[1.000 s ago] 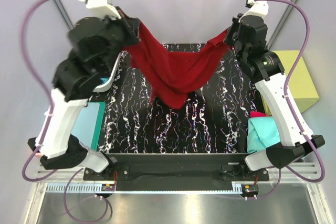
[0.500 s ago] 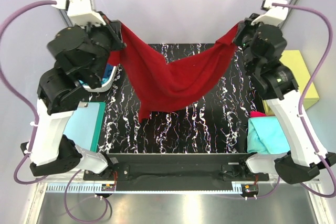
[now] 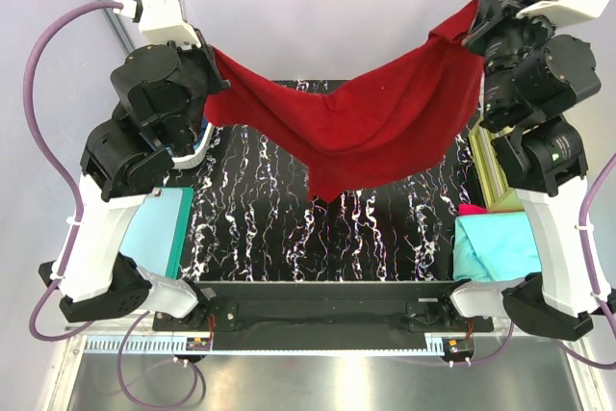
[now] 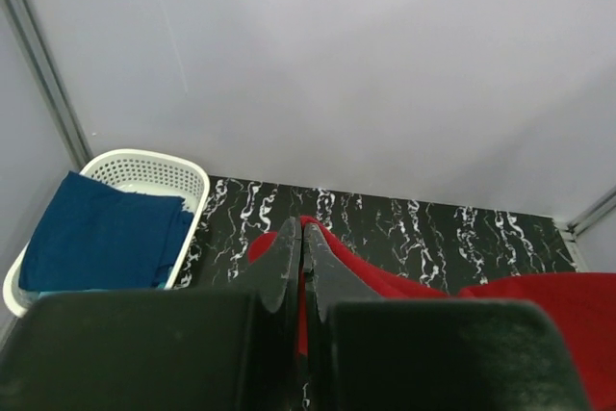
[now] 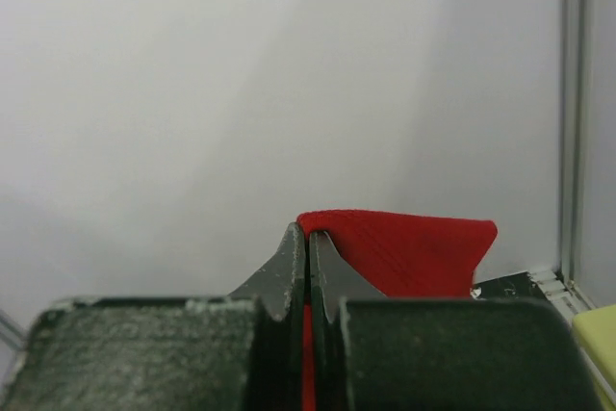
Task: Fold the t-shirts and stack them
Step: Flatten out the tshirt
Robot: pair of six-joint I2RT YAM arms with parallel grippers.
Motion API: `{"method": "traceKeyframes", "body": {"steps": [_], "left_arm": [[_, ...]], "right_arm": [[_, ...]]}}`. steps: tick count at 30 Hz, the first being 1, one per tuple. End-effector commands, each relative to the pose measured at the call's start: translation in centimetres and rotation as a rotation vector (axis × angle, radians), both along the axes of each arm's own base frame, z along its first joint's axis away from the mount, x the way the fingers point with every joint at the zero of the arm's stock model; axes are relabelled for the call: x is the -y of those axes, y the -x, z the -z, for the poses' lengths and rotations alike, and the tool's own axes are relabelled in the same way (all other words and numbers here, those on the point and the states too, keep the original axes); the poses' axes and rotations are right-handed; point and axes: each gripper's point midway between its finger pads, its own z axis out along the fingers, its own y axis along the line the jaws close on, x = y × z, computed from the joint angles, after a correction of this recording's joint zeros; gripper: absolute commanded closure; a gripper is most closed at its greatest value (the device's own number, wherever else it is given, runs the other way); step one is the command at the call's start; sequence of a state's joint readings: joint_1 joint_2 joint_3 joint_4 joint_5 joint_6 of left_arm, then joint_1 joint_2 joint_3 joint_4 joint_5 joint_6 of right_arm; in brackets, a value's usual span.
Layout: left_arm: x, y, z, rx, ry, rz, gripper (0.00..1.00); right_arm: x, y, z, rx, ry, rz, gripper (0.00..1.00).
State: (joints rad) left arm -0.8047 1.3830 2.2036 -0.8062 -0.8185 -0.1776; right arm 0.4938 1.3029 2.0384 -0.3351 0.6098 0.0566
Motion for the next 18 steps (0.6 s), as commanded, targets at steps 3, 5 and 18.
{"method": "traceKeyframes", "body": {"steps": [3,5,18], "left_arm": [[-2.2,1.5,-2.5,0.062,0.082,-0.010,1.00],[-2.8,2.0,-3.3,0.082,0.088,-0.018,1.00],[-3.3,3.1,-5.3,0.138,0.074,-0.020,1.00]], "right_arm": [[-2.0,3.6,-4.0,0.134,0.024,-0.057,1.00],[-1.2,5.1,-6.9,0.187,-0.004,-0.065,1.00],[-2.2,7.3,-12.4,0.339,-0.012,-0.135,1.00]]}}
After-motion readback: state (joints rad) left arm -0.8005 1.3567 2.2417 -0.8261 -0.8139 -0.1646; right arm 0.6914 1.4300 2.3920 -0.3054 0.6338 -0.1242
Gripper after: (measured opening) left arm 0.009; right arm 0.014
